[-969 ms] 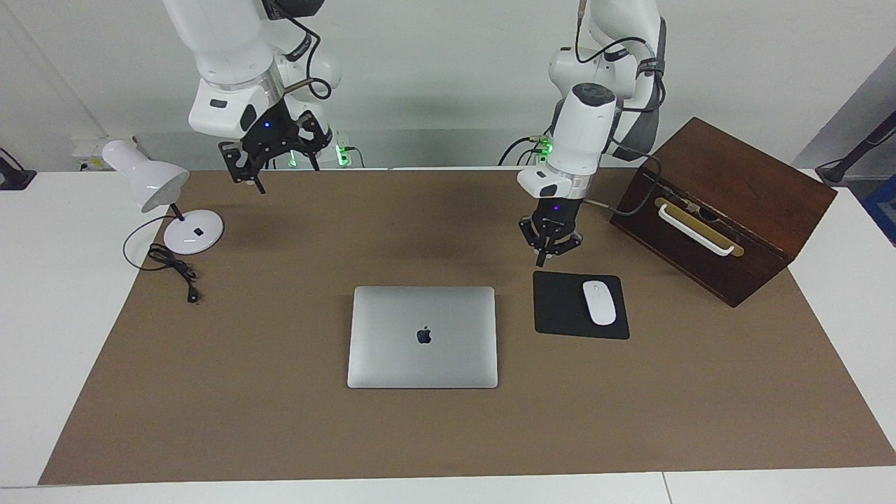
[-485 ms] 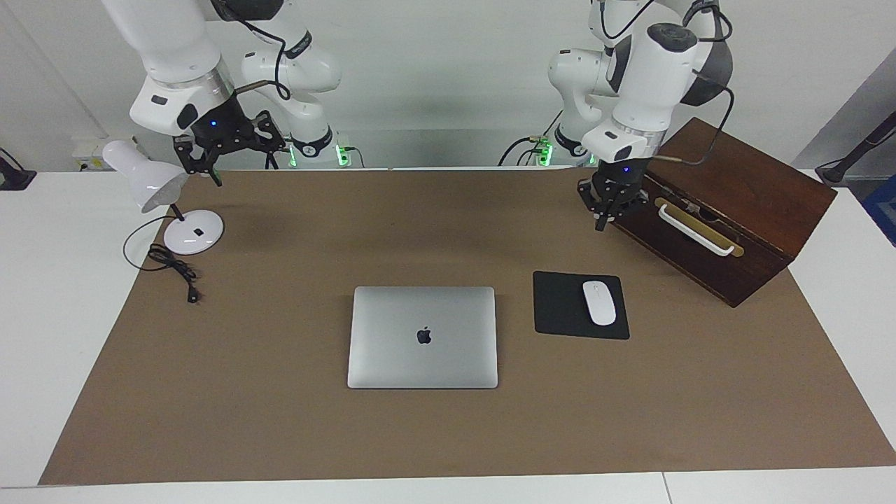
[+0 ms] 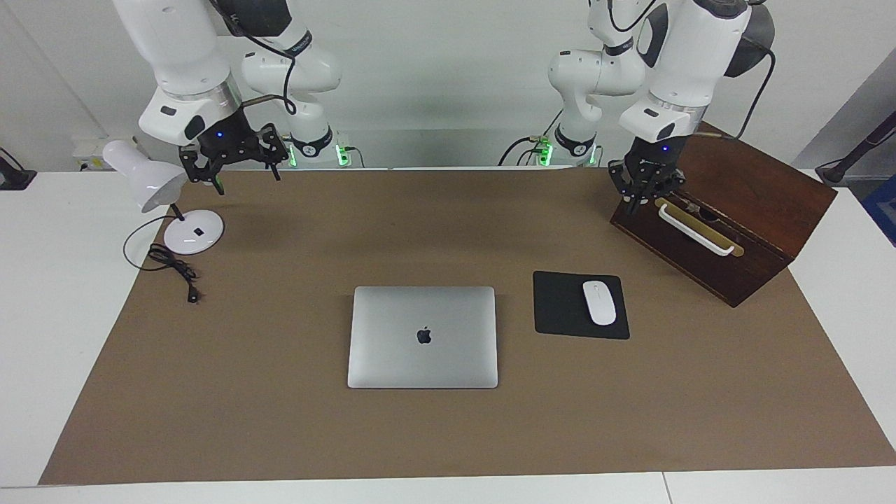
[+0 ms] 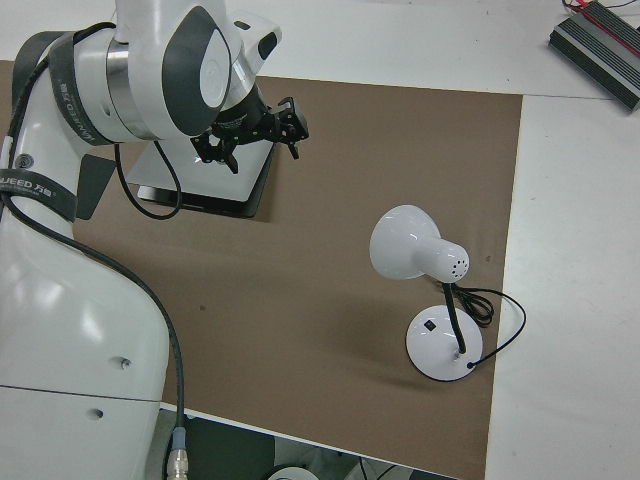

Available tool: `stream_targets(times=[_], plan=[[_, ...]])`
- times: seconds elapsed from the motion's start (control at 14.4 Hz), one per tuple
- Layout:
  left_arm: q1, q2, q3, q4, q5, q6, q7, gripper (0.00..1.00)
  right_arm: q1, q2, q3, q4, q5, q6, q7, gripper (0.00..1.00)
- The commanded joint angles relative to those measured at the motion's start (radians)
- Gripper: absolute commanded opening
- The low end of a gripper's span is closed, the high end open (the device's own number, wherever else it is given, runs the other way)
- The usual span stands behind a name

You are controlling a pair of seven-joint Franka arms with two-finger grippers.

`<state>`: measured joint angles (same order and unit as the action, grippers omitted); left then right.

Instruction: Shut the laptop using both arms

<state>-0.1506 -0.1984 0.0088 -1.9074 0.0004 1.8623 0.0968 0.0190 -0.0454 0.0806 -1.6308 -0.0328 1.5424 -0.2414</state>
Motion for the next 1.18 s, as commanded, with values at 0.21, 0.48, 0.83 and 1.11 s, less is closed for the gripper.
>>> stream_targets(times=[0.21, 0.48, 0.83, 1.11], plan=[[0.107, 0.022, 0.003, 0.136, -0.005, -0.196, 0.061, 1.00, 0.002, 0.018, -0.001, 0.006, -0.018, 0.039, 0.042, 1.00], [0.121, 0.060, 0.011, 0.264, -0.007, -0.313, 0.054, 1.00, -0.001, 0.013, 0.001, 0.002, -0.018, 0.036, 0.077, 1.00], [0.106, 0.099, 0.078, 0.323, -0.005, -0.358, 0.057, 1.00, -0.011, 0.002, -0.002, -0.006, -0.018, 0.025, 0.077, 1.00], [0.098, 0.128, 0.082, 0.315, -0.010, -0.336, 0.057, 1.00, -0.008, 0.002, -0.002, -0.007, -0.018, 0.035, 0.093, 1.00]])
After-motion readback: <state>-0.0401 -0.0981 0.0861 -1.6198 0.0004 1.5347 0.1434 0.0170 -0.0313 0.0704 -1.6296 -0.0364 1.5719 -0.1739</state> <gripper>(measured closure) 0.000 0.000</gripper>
